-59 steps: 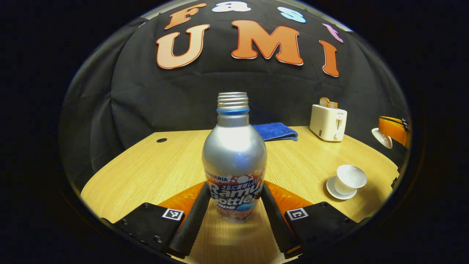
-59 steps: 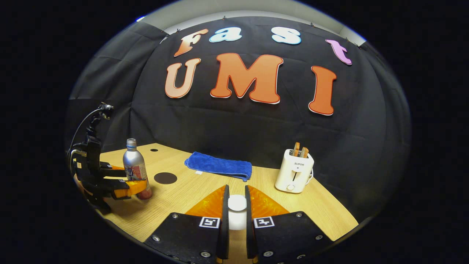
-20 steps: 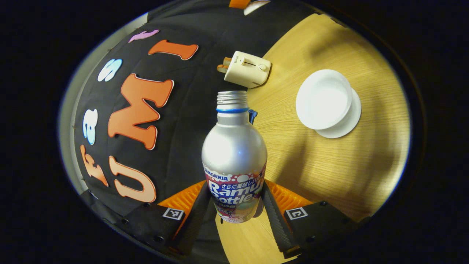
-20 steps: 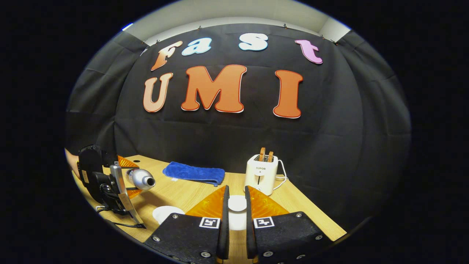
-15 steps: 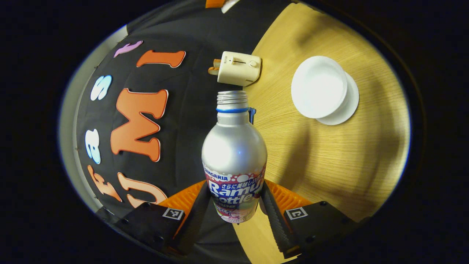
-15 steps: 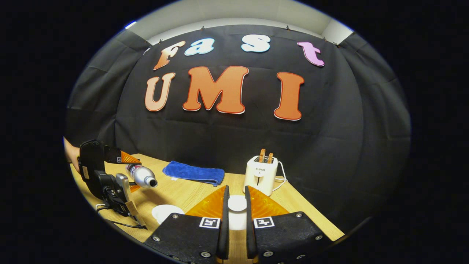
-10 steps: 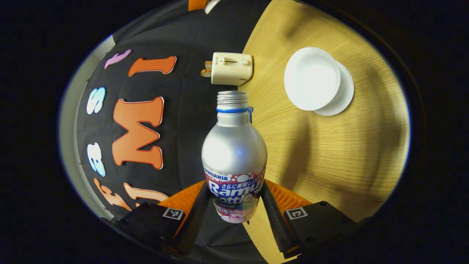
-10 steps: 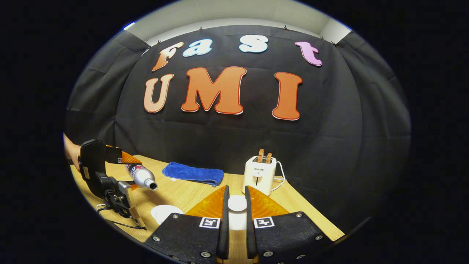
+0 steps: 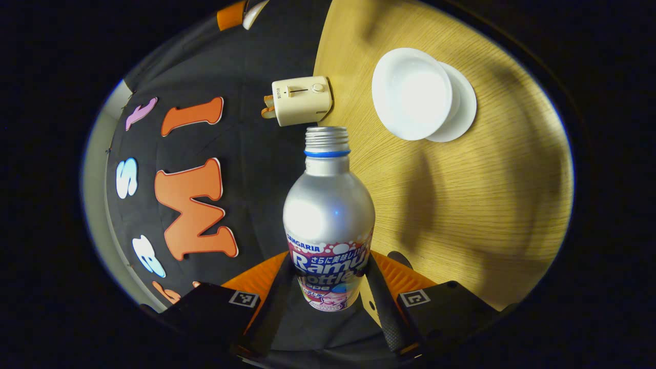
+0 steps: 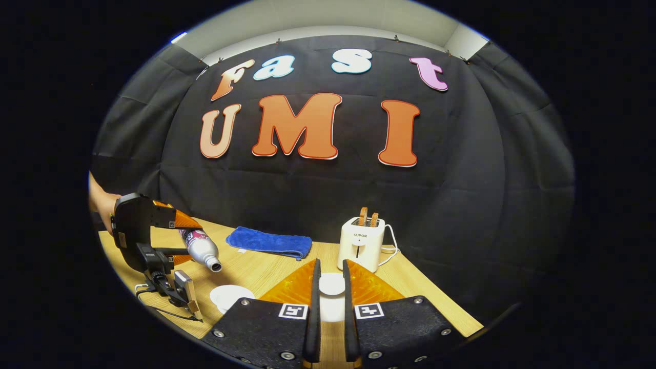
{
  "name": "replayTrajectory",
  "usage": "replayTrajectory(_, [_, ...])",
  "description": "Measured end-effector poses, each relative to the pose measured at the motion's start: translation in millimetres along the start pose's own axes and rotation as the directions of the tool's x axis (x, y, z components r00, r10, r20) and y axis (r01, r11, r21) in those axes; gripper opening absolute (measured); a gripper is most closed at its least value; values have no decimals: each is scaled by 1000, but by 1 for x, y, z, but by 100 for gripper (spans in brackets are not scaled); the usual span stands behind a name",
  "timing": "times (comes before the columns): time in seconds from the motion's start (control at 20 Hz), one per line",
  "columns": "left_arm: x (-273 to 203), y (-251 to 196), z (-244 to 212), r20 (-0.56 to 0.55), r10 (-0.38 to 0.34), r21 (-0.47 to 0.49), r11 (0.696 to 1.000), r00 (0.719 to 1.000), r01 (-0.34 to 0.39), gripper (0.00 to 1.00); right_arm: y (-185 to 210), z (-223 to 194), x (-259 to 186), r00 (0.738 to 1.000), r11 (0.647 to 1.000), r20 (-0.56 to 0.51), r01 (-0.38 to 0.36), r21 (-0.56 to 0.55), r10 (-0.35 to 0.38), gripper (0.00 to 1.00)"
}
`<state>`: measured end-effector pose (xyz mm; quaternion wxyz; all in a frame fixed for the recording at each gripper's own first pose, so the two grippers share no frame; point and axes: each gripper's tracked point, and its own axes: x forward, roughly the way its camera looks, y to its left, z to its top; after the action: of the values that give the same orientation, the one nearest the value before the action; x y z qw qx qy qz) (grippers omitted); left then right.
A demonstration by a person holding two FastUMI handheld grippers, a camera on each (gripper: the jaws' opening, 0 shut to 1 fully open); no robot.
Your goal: Open the teacup lid with one hand, grasp the water bottle and pour water into the teacup with the other hand; after pouring, place the water bottle on the coaster and then close the teacup lid.
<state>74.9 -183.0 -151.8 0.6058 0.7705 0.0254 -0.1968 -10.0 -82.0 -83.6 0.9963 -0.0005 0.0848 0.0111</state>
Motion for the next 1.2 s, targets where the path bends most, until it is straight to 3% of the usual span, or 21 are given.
replayTrajectory(0.1, [1,7,2,6,15,42,999,1000,-15,83,-2,-2,0,1000,1000,-3,2,1,-2,24])
replayTrajectory(0.15, [1,10,3,12,17,55,998,1000,-17,84,-4,-3,0,1000,1000,-5,2,1,-2,19])
replayTrajectory(0.5, [3,17,6,15,28,115,993,1000,-29,83,-11,-5,0,1000,1000,-4,3,-1,-3,19])
replayTrajectory(1.2, [-10,59,-2,0,125,228,966,992,-121,83,-16,4,1,1000,1000,21,8,2,-8,19])
